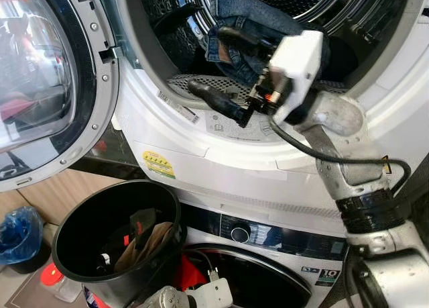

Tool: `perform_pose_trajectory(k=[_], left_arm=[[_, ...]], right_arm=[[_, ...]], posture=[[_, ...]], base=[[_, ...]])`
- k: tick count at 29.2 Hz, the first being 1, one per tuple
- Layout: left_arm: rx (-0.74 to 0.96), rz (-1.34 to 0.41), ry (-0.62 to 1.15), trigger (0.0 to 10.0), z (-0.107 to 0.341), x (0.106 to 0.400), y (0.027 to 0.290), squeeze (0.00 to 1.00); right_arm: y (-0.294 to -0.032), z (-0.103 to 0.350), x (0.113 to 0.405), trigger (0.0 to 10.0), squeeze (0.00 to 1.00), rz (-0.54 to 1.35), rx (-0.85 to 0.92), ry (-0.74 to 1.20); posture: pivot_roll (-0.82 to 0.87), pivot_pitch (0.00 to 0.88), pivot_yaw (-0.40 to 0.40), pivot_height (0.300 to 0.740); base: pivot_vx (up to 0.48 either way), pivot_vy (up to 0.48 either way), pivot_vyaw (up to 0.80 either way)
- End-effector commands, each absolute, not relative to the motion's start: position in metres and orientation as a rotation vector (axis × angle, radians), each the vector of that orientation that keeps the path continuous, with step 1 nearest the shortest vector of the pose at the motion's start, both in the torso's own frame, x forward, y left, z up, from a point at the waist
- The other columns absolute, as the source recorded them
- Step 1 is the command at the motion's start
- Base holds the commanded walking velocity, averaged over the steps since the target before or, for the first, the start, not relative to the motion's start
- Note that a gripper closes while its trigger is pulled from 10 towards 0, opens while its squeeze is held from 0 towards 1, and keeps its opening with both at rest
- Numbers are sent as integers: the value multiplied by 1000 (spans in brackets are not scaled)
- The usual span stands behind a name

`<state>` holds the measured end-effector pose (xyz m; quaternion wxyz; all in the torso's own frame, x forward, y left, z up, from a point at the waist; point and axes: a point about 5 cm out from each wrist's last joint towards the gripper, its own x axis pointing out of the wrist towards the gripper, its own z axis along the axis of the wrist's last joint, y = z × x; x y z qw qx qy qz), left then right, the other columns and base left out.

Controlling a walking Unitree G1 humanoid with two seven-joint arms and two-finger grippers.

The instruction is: Clothes washing

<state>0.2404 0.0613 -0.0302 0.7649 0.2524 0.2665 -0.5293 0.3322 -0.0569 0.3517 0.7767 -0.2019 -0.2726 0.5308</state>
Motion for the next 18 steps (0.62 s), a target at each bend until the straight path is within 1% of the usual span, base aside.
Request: perform_pose_trajectory(k=[1, 2, 7, 10, 14, 16, 18], left_arm=[[559, -1142, 611, 10000, -33, 239, 67, 0], [559, -1142, 612, 10000, -33, 239, 67, 0], [556, -1139, 614, 10000, -33, 239, 67, 0], [554, -1136, 614, 10000, -33, 240, 67, 0], [553, -1137, 616, 10000, -33, 240, 67, 0], [553, -1138, 617, 10000, -33, 239, 66, 0], [551, -1138, 618, 10000, -33, 239, 66, 0]], right_arm=[[-42, 356, 329, 10000, 0, 1182, -529, -532], [-39, 354, 333, 10000, 0, 1173, -580, -488], [-36, 348, 337, 10000, 0, 1219, -659, -378], [-37, 348, 345, 10000, 0, 1199, -680, -329], [-35, 352, 357, 10000, 0, 1142, -624, -271], [-30, 356, 364, 10000, 0, 1091, -528, -211], [-24, 357, 369, 10000, 0, 1069, -475, -153]], posture=[[-129, 22, 120, 740], [-131, 22, 119, 740], [-127, 20, 111, 740], [-129, 21, 112, 740], [-135, 17, 107, 740], [-136, 16, 106, 740], [-130, 14, 102, 740]], base=[[0, 0, 0], [0, 0, 0], [0, 0, 0], [0, 0, 0], [0, 0, 0], [0, 0, 0], [0, 0, 0]])
